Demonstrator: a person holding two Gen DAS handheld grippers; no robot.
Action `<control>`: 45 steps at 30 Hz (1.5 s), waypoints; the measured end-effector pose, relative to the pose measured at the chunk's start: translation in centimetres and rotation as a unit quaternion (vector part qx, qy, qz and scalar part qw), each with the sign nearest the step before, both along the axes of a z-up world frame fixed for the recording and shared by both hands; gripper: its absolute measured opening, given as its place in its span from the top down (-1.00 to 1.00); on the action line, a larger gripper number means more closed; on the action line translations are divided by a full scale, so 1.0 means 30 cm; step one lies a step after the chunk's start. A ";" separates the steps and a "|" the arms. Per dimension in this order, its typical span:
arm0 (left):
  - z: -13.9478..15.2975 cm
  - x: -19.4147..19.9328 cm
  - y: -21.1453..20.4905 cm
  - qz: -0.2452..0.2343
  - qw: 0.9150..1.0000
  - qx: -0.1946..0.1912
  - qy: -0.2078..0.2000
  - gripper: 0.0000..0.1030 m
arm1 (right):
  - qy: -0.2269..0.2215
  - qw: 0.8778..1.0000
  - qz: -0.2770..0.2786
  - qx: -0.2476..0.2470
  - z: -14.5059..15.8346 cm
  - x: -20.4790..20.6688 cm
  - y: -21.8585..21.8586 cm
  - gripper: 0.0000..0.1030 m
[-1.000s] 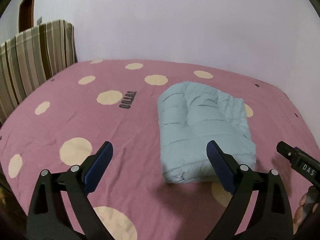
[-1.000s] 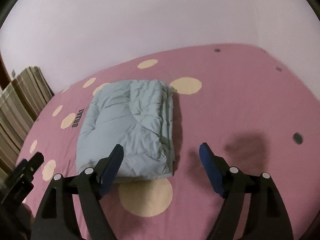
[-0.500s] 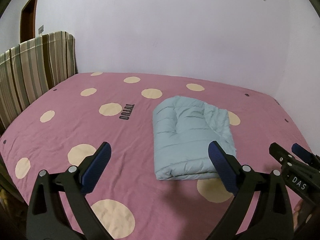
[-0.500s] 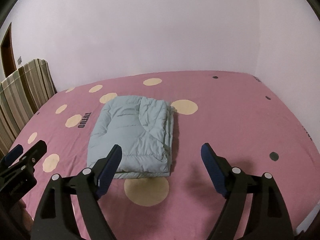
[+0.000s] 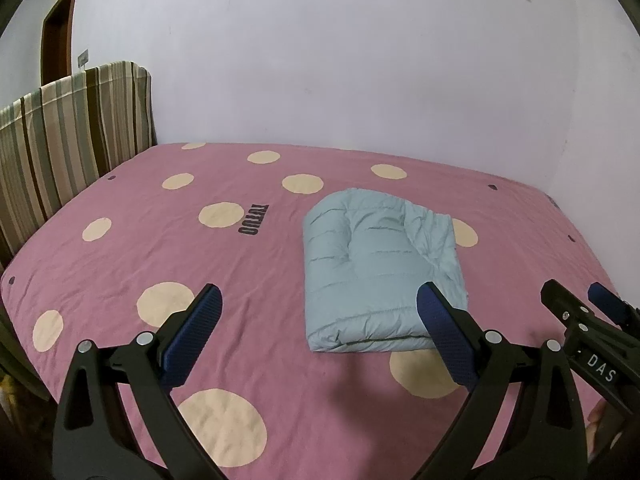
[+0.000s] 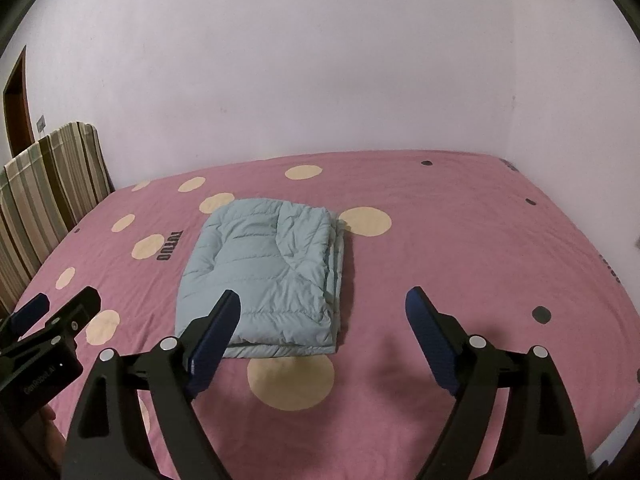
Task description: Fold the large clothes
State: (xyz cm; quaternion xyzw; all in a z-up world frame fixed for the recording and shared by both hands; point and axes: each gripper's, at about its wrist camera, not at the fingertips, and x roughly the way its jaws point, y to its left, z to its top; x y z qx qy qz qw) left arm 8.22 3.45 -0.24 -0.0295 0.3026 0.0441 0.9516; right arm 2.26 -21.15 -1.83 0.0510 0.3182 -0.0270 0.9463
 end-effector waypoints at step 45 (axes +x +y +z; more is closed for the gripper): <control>0.020 -0.029 0.012 0.001 1.000 0.002 -0.003 -0.90 | -0.015 1.000 0.000 -0.007 0.022 -0.029 0.022 -0.62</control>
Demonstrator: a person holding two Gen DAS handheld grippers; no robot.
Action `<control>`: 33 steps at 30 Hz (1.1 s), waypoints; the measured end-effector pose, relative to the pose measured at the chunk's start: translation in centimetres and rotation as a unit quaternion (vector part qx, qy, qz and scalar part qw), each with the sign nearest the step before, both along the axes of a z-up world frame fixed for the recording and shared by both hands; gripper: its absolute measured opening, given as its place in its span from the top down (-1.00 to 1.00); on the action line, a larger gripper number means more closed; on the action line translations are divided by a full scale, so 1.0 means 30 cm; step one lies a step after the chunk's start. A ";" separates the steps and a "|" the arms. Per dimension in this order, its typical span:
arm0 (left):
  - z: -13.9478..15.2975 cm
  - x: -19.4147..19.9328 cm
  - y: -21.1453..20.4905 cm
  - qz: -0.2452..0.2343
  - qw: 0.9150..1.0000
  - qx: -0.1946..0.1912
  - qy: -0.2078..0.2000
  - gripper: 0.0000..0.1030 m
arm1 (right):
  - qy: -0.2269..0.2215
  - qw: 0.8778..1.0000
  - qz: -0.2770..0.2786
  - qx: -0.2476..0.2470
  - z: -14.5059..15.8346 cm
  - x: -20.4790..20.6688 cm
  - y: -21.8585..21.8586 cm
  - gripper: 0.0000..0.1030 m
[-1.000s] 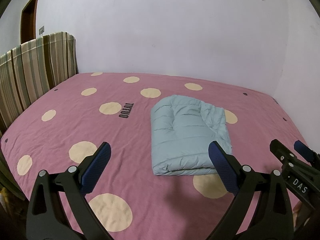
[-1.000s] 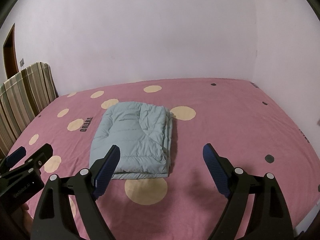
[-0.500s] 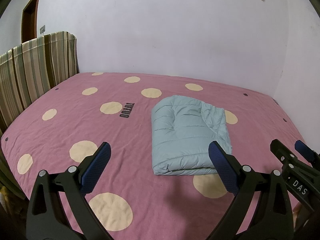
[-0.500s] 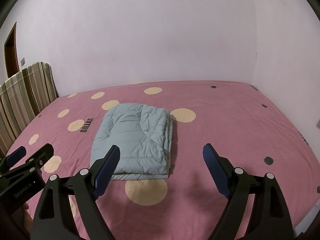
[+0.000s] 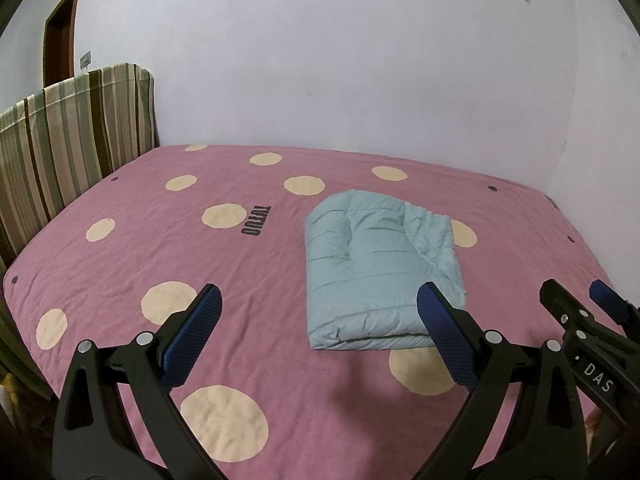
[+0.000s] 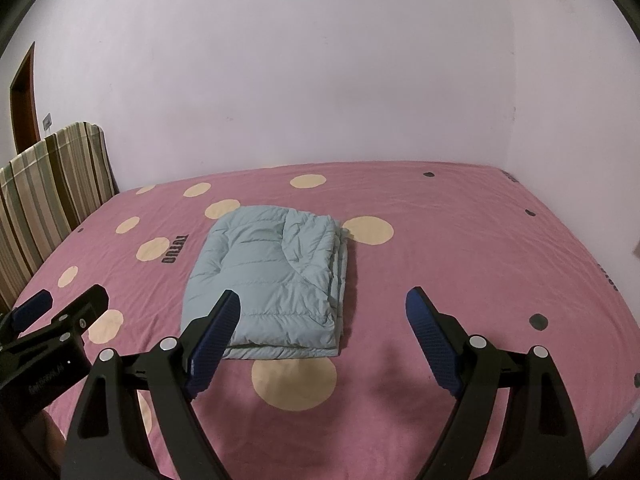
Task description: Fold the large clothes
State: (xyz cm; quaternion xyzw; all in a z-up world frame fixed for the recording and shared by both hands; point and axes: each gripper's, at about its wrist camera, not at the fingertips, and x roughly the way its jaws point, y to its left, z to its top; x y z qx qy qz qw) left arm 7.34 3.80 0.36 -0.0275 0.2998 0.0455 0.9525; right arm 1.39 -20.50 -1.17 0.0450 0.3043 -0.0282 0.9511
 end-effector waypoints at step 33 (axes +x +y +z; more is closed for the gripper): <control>-0.019 0.024 0.019 -0.005 1.000 -0.008 0.000 -0.96 | 0.009 1.000 0.013 -0.003 -0.014 0.016 -0.015 -0.62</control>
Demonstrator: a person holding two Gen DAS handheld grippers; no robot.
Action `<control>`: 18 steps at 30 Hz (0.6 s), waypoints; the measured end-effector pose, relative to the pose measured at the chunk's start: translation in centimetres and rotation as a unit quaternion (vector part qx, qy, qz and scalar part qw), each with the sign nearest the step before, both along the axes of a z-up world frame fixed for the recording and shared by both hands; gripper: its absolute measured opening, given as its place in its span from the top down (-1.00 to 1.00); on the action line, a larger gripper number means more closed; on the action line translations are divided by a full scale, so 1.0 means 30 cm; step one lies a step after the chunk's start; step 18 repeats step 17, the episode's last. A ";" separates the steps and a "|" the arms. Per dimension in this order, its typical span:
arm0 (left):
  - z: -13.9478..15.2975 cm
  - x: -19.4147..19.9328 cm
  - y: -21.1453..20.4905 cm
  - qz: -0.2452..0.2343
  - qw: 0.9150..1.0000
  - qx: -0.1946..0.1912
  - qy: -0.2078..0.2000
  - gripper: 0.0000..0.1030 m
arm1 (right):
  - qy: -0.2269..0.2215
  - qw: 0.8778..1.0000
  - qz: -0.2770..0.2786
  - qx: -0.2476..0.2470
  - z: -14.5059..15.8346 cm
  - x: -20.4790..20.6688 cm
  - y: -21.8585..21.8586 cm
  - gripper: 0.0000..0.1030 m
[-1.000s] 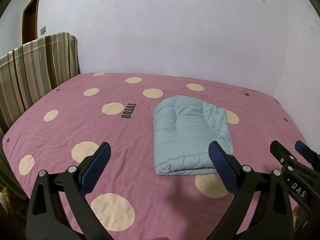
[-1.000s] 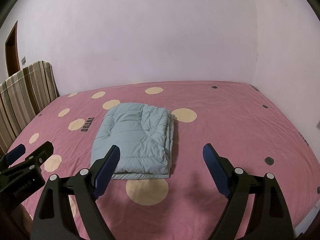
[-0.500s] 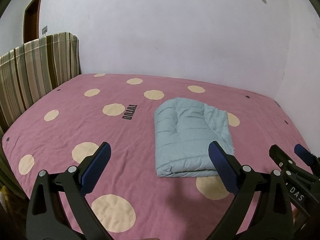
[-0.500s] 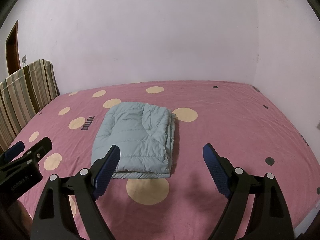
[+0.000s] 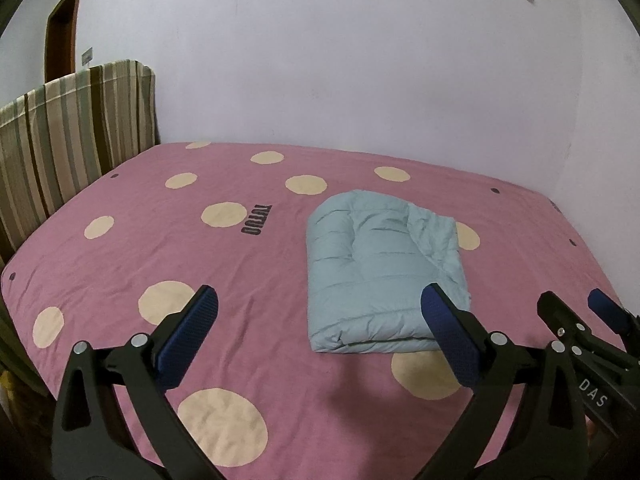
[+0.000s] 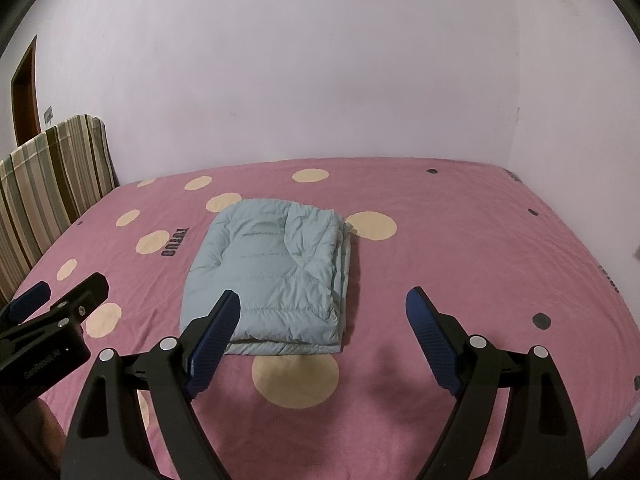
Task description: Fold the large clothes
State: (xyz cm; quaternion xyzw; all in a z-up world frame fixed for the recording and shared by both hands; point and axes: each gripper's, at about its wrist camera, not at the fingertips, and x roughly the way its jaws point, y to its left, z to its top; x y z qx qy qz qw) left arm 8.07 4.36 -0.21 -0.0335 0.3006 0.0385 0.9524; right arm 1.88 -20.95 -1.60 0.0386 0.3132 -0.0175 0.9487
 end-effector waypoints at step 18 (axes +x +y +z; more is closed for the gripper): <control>-0.104 0.118 0.065 0.018 0.999 -0.035 0.037 -0.96 | 0.010 1.000 -0.005 0.004 -0.067 0.061 -0.087 -0.63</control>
